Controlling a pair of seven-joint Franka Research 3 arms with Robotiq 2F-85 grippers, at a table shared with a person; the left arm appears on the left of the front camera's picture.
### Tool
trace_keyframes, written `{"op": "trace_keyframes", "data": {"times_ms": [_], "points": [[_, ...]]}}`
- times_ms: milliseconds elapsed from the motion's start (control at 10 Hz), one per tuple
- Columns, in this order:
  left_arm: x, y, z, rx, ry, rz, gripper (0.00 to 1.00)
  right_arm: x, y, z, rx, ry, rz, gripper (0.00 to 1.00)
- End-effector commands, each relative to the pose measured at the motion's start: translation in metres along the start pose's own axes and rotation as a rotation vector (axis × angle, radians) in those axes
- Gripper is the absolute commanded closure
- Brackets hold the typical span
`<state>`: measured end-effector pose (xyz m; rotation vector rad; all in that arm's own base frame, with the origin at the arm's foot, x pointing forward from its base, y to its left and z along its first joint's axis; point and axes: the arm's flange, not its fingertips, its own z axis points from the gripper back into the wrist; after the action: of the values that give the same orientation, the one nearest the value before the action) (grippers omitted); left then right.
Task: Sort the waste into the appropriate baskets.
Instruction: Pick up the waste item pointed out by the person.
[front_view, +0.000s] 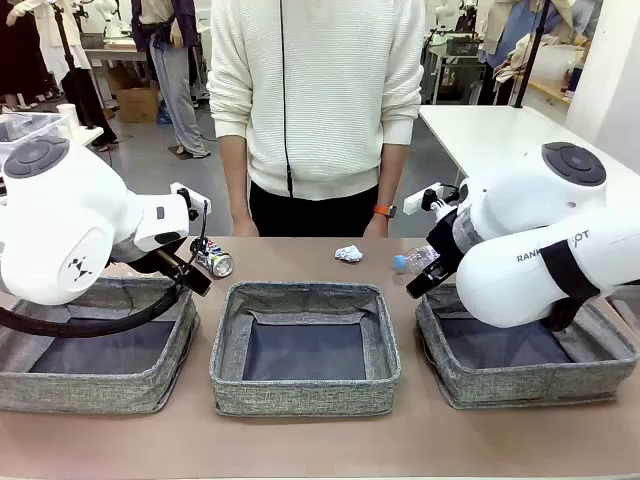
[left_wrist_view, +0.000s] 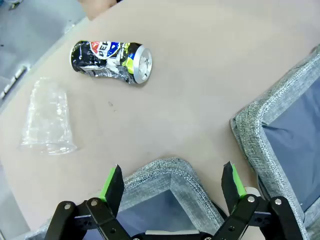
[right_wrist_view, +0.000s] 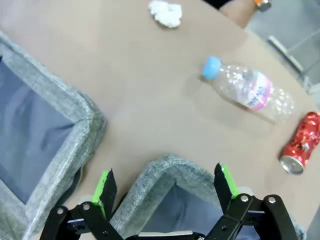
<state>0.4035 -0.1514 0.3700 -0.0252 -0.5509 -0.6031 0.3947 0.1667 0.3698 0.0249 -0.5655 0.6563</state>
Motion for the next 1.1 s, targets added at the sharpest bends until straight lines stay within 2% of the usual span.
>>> {"op": "trace_keyframes", "data": {"times_ms": [0,1000], "points": [[0.0000,0.0000,0.0000,0.000,0.000,0.000,0.00,0.0002,0.0000,0.0004,0.000,-0.001,0.000,0.00],[0.0000,0.0000,0.0000,0.000,0.000,0.000,0.00,0.0002,0.0000,0.0004,0.000,-0.001,0.000,0.00]]}}
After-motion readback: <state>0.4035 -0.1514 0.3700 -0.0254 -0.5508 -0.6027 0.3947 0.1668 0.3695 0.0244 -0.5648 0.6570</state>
